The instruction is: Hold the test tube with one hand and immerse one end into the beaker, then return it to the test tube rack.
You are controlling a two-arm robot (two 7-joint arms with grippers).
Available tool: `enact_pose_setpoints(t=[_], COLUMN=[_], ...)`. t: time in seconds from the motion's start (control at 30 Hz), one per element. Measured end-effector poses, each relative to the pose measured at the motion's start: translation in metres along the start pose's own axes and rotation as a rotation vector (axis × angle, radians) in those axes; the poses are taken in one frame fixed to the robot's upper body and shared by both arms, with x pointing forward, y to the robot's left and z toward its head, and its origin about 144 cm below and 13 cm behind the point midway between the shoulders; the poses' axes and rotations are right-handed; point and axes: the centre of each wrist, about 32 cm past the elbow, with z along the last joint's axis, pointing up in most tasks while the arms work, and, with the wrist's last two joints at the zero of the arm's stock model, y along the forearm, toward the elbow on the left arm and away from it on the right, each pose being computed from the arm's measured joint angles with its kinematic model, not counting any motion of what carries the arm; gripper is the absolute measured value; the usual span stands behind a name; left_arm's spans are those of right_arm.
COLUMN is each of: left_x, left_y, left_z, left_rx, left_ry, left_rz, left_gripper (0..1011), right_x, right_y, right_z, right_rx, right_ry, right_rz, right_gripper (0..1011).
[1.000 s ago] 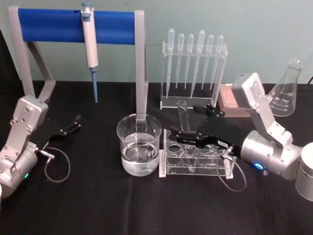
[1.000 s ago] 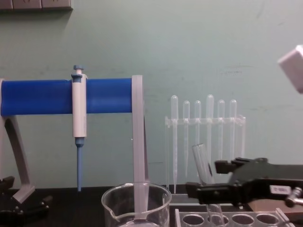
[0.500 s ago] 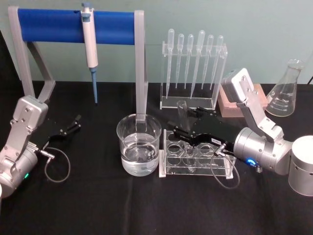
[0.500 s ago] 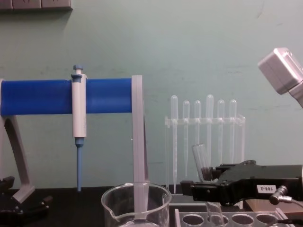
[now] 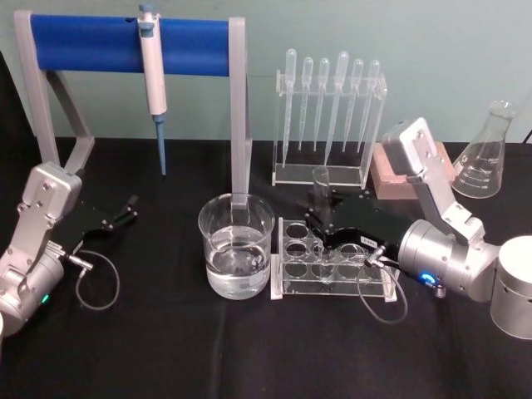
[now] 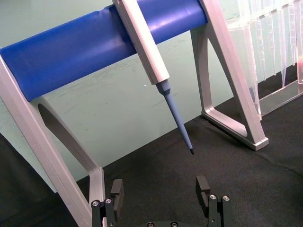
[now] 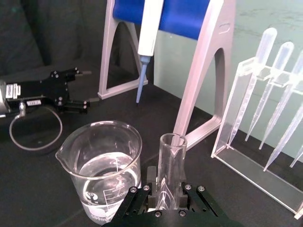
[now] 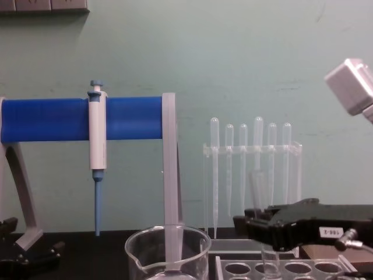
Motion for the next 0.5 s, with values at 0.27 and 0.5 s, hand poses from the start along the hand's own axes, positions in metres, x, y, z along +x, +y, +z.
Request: enact_pose_setpoints(t=[0.27,0.5], left_x=[0.000,0.000], left_y=[0.000,0.000], left_z=[0.000,0.000], left_rx=[0.000,0.000], left_ry=[0.000,0.000], left_rz=[0.000,0.000], left_gripper=[1000,1000], right_x=[-0.004,-0.008], right_y=[-0.015,-0.030], right_z=[0.015,0.039], right_rx=[0.083,0.182], right_ry=[0.029,0.036], right_rz=[-0.036,-0.063], right_gripper=[233,233])
